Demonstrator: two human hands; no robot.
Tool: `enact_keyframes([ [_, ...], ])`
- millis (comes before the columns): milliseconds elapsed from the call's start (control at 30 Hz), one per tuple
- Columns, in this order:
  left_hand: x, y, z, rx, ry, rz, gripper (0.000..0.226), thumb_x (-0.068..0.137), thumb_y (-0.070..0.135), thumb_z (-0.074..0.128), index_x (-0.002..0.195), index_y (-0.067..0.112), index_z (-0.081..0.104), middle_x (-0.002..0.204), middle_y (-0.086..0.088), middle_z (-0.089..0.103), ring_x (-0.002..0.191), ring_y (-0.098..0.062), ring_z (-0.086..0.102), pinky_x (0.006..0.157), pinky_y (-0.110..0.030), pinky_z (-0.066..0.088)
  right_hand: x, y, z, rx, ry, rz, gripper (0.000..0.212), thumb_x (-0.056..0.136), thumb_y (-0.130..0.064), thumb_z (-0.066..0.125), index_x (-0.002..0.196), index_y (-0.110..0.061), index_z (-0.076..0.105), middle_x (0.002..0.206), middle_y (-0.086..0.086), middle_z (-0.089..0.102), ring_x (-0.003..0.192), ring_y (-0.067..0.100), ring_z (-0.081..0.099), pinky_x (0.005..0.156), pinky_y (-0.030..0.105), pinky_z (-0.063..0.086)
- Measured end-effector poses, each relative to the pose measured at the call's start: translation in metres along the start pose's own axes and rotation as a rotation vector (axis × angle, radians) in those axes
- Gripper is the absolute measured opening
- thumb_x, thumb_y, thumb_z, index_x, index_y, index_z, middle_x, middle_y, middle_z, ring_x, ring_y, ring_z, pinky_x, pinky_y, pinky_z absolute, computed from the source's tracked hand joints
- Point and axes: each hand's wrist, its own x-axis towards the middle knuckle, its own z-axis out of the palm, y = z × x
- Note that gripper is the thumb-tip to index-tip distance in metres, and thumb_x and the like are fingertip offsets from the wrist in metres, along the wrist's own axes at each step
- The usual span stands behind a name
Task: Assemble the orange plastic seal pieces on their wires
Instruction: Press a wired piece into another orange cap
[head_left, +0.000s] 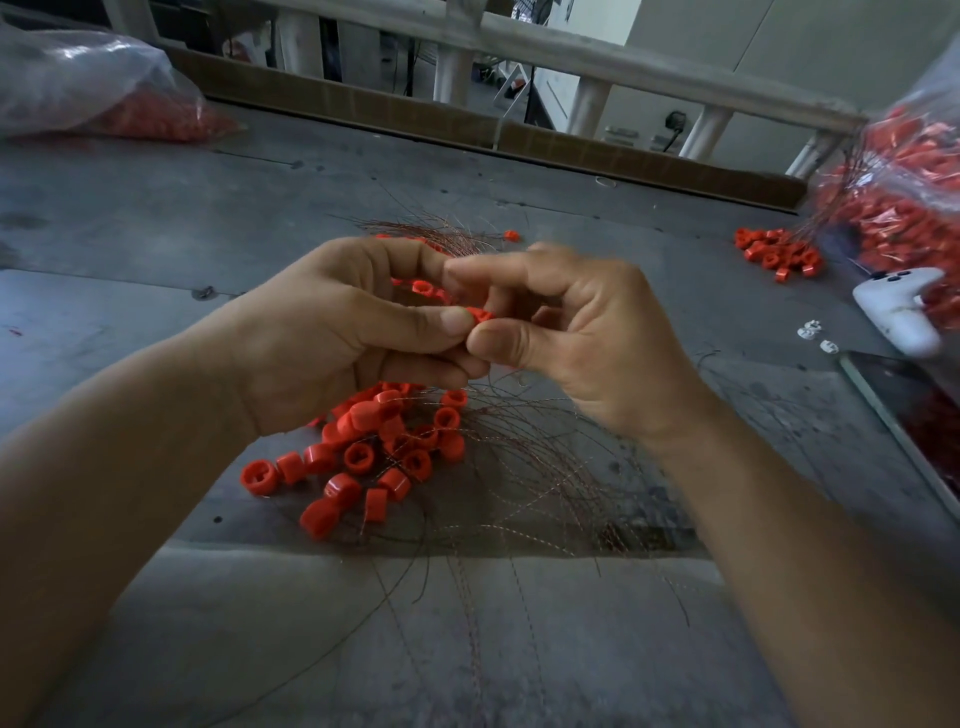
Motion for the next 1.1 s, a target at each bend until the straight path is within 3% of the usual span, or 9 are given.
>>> enact_keyframes([
  [133,0.000,0.000,-0.001,-0.033,-0.031,-0.009,0.038,0.058,0.008,0.072,0.094,0.007,0.058,0.066,-0.011,0.068,0.059,-0.017,0.068,0.051,-0.019,0.054,-0.001,-0.001,-0.001,-0.113,-0.066,-0.005,0.015,0.075,-0.031,0.062,0.089,-0.034,0.060,0.080,-0.014,0.052,0.078,-0.002,0.051,0.067,0.011,0.040],
  [200,-0.001,0.000,0.002,-0.005,-0.015,0.047,0.034,0.067,0.013,0.072,0.097,0.009,0.058,0.068,-0.011,0.069,0.061,-0.017,0.069,0.052,-0.019,0.054,-0.001,-0.001,0.001,-0.132,-0.020,-0.009,0.009,0.078,-0.024,0.063,0.087,-0.028,0.063,0.079,-0.013,0.051,0.074,-0.002,0.051,0.065,0.010,0.039],
  [267,-0.002,0.000,0.006,0.083,0.017,0.127,0.046,0.061,0.026,0.067,0.103,0.012,0.056,0.072,-0.012,0.071,0.066,-0.020,0.070,0.055,-0.020,0.054,0.000,-0.002,0.003,-0.150,0.017,-0.013,0.007,0.079,-0.022,0.060,0.084,-0.017,0.064,0.077,-0.014,0.049,0.070,-0.002,0.049,0.063,0.010,0.038],
  [333,-0.003,-0.001,0.010,0.189,0.043,0.201,0.055,0.056,0.029,0.067,0.108,0.017,0.053,0.074,-0.012,0.072,0.067,-0.020,0.071,0.056,-0.021,0.054,0.000,-0.004,0.004,-0.173,0.023,-0.019,0.004,0.080,-0.024,0.060,0.079,-0.020,0.059,0.076,-0.013,0.049,0.069,-0.002,0.049,0.062,0.010,0.038],
  [533,-0.005,-0.004,0.012,0.214,0.033,0.276,0.056,0.060,0.026,0.067,0.113,0.022,0.050,0.072,-0.015,0.071,0.064,-0.023,0.070,0.054,-0.024,0.055,-0.003,-0.006,0.010,-0.172,0.060,-0.018,0.007,0.078,-0.018,0.060,0.075,-0.021,0.055,0.073,-0.016,0.048,0.070,-0.005,0.048,0.064,0.010,0.039],
  [733,-0.003,-0.005,0.011,0.192,0.028,0.233,0.056,0.061,0.022,0.072,0.113,0.021,0.052,0.074,-0.017,0.070,0.065,-0.024,0.070,0.056,-0.024,0.055,-0.003,-0.004,0.010,-0.126,0.032,0.025,0.017,0.081,-0.013,0.064,0.074,-0.025,0.054,0.076,-0.010,0.051,0.070,-0.001,0.049,0.064,0.012,0.041],
  [900,-0.001,-0.004,0.005,0.131,0.034,0.173,0.054,0.057,0.029,0.072,0.107,0.014,0.059,0.073,-0.012,0.071,0.065,-0.022,0.070,0.054,-0.023,0.054,-0.003,-0.006,0.008,-0.068,0.055,0.002,0.017,0.074,-0.016,0.071,0.082,-0.027,0.060,0.076,-0.011,0.052,0.071,-0.002,0.051,0.063,0.010,0.042],
  [967,0.000,-0.003,0.004,0.152,0.059,0.199,0.050,0.055,0.022,0.077,0.102,0.014,0.061,0.070,-0.010,0.070,0.061,-0.020,0.068,0.052,-0.024,0.055,-0.003,-0.006,0.007,-0.061,0.051,0.016,0.026,0.070,-0.023,0.072,0.093,-0.029,0.059,0.082,-0.011,0.055,0.074,-0.001,0.055,0.065,0.012,0.045],
  [1100,0.000,0.002,0.000,0.067,0.106,0.246,0.039,0.062,0.022,0.069,0.099,0.014,0.062,0.071,-0.005,0.070,0.059,-0.014,0.066,0.051,-0.021,0.053,-0.001,-0.006,0.005,0.096,-0.032,0.107,0.026,0.072,-0.034,0.059,0.097,-0.026,0.059,0.077,-0.014,0.064,0.072,-0.003,0.060,0.066,0.014,0.046],
])
